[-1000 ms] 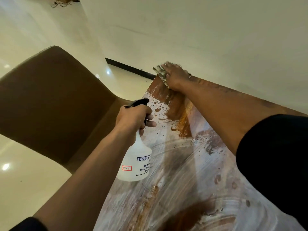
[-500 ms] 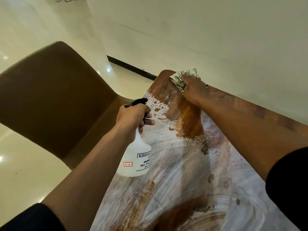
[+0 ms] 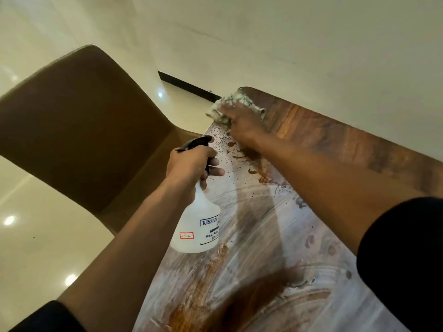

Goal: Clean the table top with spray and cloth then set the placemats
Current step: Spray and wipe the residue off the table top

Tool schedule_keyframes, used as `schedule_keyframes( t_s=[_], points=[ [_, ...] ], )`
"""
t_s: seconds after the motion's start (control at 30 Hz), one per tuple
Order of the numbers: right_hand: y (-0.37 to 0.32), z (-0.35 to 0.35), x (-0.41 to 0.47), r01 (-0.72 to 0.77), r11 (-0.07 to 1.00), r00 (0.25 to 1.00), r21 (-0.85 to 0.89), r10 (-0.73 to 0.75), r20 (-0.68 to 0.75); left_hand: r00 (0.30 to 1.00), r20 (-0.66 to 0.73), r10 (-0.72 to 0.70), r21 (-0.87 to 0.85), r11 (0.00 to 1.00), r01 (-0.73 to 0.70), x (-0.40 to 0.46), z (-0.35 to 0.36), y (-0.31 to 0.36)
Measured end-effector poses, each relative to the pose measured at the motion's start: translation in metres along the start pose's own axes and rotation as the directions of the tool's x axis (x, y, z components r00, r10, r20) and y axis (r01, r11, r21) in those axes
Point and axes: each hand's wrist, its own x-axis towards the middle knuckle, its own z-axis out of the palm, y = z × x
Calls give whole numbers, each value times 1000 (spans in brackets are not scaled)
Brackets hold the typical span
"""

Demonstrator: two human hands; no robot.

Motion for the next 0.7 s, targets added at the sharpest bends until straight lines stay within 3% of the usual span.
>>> schedule_keyframes(
  t_s=[0.07, 0.17, 0.27, 0.33, 0.47, 0.57, 0.7],
  points=[
    [-9, 8, -26, 140, 990, 988, 11, -140, 72, 1000, -19, -10, 12, 1000, 10, -7, -4, 2],
    [-6, 11, -63, 399, 911, 913, -108, -385, 133, 999, -34, -10, 38, 999, 12, -15, -9, 6],
    [11, 3, -84, 432, 896, 895, -104, -412, 171, 999, -41, -19, 28, 999, 20, -18, -14, 5],
    [19, -11, -85, 353, 929, 928, -115, -331, 169, 998, -44, -35, -4, 999, 35, -20, -13, 1],
    [59, -45, -54, 2, 991, 999, -136, 3, 38, 998, -29, -49, -33, 998, 48, -28, -9, -7],
    [68, -51, -41, -79, 990, 996, -113, 83, 28, 998, -25, -51, -31, 998, 50, -31, -11, -8],
    [25, -31, -53, -144, 983, 990, -117, 143, -24, 999, -30, -35, -7, 999, 35, -36, -17, -11]
  ],
)
